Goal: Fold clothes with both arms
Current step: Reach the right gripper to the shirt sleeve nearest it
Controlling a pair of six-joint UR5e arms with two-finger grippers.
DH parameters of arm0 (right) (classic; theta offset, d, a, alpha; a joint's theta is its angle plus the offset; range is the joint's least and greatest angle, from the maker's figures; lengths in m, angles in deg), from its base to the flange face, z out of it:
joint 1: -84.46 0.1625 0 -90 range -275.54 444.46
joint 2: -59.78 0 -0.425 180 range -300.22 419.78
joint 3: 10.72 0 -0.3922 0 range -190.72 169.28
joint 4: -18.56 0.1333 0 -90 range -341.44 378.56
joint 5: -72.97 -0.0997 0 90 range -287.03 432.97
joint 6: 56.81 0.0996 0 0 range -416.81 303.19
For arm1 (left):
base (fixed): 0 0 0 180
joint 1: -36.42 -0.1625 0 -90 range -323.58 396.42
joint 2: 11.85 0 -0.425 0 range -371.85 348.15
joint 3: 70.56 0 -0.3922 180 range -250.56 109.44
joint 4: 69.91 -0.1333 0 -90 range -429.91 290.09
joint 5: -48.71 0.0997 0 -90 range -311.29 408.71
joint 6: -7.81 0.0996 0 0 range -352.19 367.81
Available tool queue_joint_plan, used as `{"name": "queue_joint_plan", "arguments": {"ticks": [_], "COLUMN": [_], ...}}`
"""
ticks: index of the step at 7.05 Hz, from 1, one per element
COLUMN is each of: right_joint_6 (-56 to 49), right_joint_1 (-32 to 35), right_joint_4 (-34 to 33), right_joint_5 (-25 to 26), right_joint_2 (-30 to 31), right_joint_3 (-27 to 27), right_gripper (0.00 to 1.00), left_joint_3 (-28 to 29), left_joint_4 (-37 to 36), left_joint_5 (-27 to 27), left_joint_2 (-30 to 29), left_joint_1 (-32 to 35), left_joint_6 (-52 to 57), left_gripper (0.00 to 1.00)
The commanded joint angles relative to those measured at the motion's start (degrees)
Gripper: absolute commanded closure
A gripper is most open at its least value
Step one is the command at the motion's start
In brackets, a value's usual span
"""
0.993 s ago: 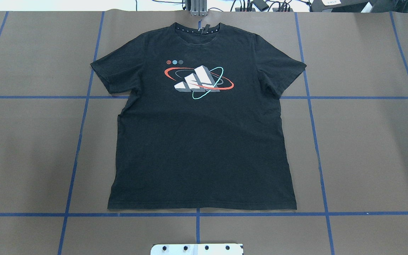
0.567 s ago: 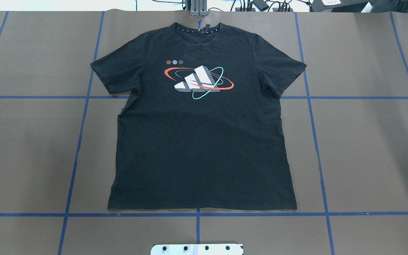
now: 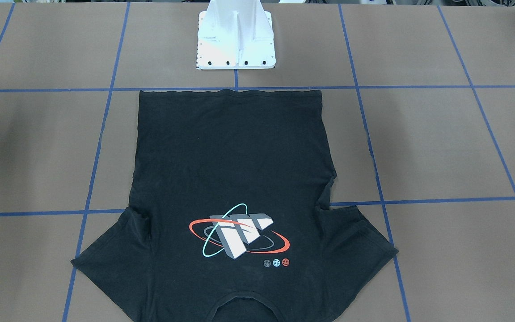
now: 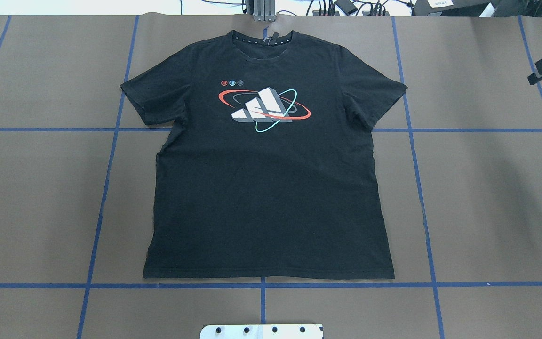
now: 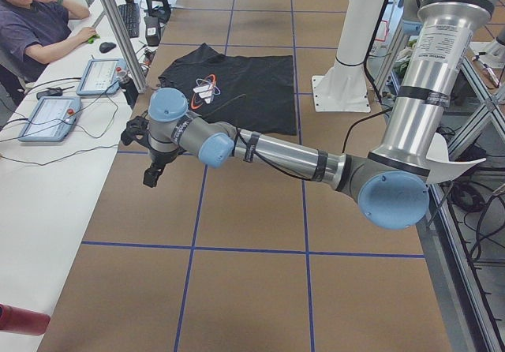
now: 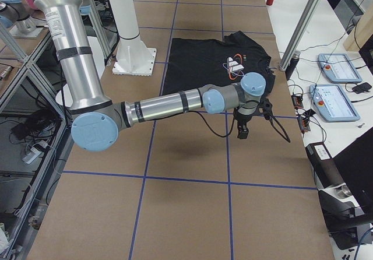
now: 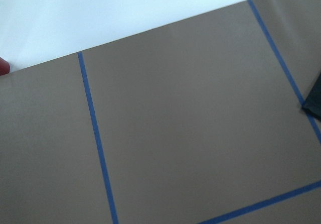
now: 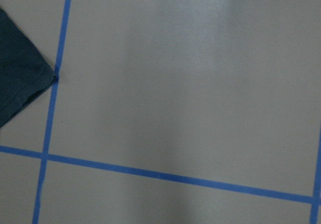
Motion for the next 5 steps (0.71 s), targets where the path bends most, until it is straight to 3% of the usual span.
{"name": "queue_joint_plan", "arguments": {"ticks": [1,3,5], "right_joint_6": [0.68,12.48,16.49], "right_joint_1": [-3.86,-8.51,-15.10], "right_joint_4": [6.93,21.86,27.09], "right_joint_5": [0.83,6.77,14.60], "right_joint_2": [-5.35,-10.33,-12.91], "right_joint_3": [-5.64,-13.97,-16.47], "right_gripper": [0.00,0.00,0.00], "left_joint_3": [2.70,4.21,7.97], "left_joint_4": [7.09,15.17,22.31], "left_joint_5": [0.45,0.46,0.54], "left_joint_2": [-1.38,-1.03,-1.29], "left_joint_1": [-3.48,-3.57,-5.67], "left_joint_6": [-1.96,-12.01,-18.03], "left_gripper": [0.01,0.01,0.01]}}
